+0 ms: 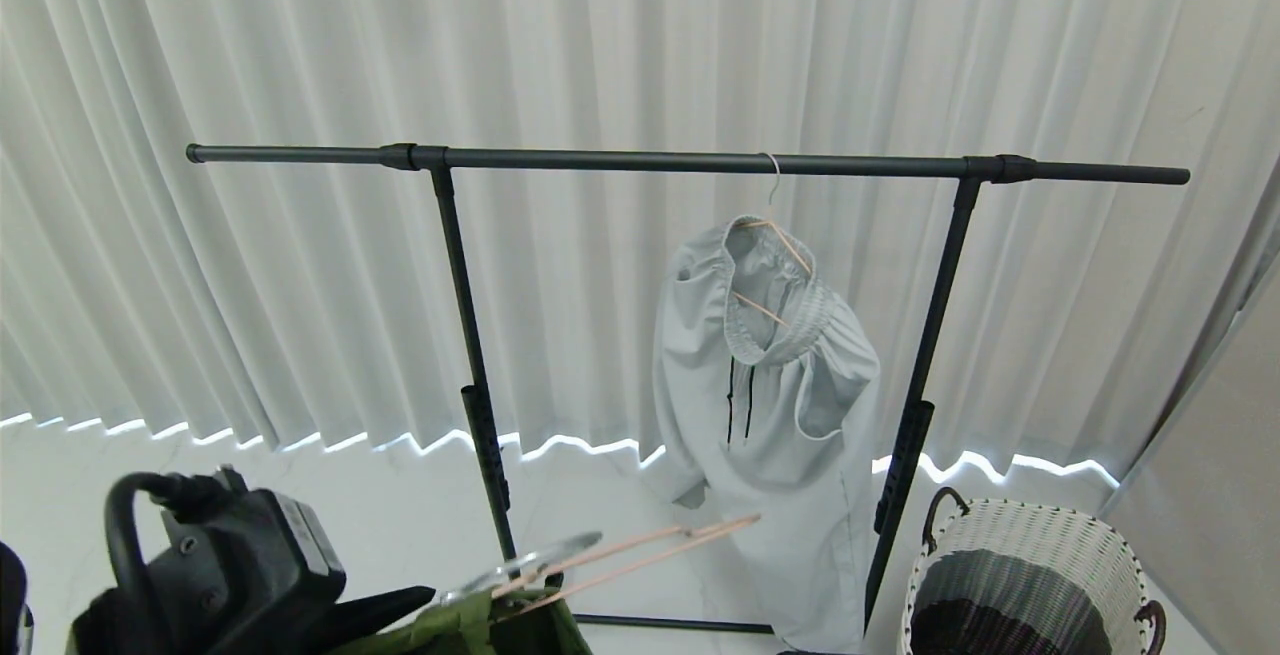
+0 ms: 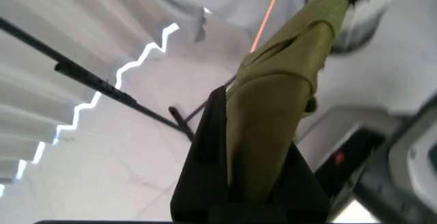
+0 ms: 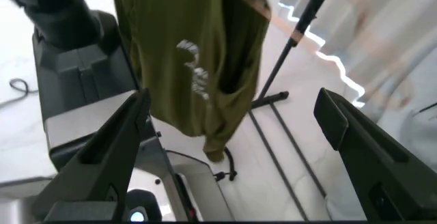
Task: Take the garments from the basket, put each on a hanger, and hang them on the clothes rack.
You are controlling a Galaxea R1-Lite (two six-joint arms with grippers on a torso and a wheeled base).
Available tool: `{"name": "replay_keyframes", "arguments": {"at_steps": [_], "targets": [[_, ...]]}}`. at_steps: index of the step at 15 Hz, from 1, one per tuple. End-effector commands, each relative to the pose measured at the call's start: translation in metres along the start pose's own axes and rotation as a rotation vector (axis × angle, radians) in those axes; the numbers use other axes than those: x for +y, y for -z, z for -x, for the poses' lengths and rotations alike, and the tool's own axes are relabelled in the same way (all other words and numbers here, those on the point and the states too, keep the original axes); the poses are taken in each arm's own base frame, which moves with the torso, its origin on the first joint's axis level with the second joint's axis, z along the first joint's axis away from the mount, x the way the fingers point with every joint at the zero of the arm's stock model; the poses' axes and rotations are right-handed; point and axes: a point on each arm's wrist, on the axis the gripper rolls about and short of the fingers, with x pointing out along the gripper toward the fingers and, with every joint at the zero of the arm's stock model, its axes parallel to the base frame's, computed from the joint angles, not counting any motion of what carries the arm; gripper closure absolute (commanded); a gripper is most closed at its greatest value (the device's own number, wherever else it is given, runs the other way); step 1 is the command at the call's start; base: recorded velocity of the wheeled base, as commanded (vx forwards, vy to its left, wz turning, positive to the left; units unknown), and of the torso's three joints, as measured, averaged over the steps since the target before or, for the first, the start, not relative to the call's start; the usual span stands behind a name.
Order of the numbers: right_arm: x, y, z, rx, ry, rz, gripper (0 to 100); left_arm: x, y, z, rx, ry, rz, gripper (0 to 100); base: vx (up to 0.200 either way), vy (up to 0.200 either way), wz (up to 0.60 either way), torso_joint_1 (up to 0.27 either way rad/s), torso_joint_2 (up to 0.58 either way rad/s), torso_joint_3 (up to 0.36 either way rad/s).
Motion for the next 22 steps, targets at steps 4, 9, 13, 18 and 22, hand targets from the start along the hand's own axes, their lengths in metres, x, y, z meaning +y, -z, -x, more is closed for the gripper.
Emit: {"name": "replay_keyframes", "arguments": {"at_steps": [4, 9, 13, 18, 22], "targets": [[-0.018, -0.009, -0.055, 0.034, 0.123, -0.203, 0, 0.01, -0.036, 0.012, -0.128, -0.051, 0.114, 100, 0.0, 0.0, 0.0, 0.0, 0.0, 0.0], [-0.052, -0.022, -0.117, -0.004, 0.305, -0.285, 0, 0.015, -0.053, 0.021, -0.198, -0.059, 0.126, 100, 0.0, 0.0, 0.0, 0.0, 0.0, 0.0], [-0.055, -0.005, -0.131, 0.041, 0.384, -0.286, 0, 0.016, -0.059, 0.024, -0.217, -0.061, 0.131, 100, 0.0, 0.0, 0.0, 0.0, 0.0, 0.0], [-0.085, 0.022, -0.11, 0.128, 0.589, -0.254, 0, 0.015, -0.048, 0.023, -0.193, -0.064, 0.129, 100, 0.0, 0.0, 0.0, 0.0, 0.0, 0.0], [-0.153, 0.03, -0.067, 0.192, 0.839, -0.194, 0, 0.012, -0.039, 0.022, -0.173, -0.055, 0.12, 100, 0.0, 0.0, 0.0, 0.0, 0.0, 0.0]]}}
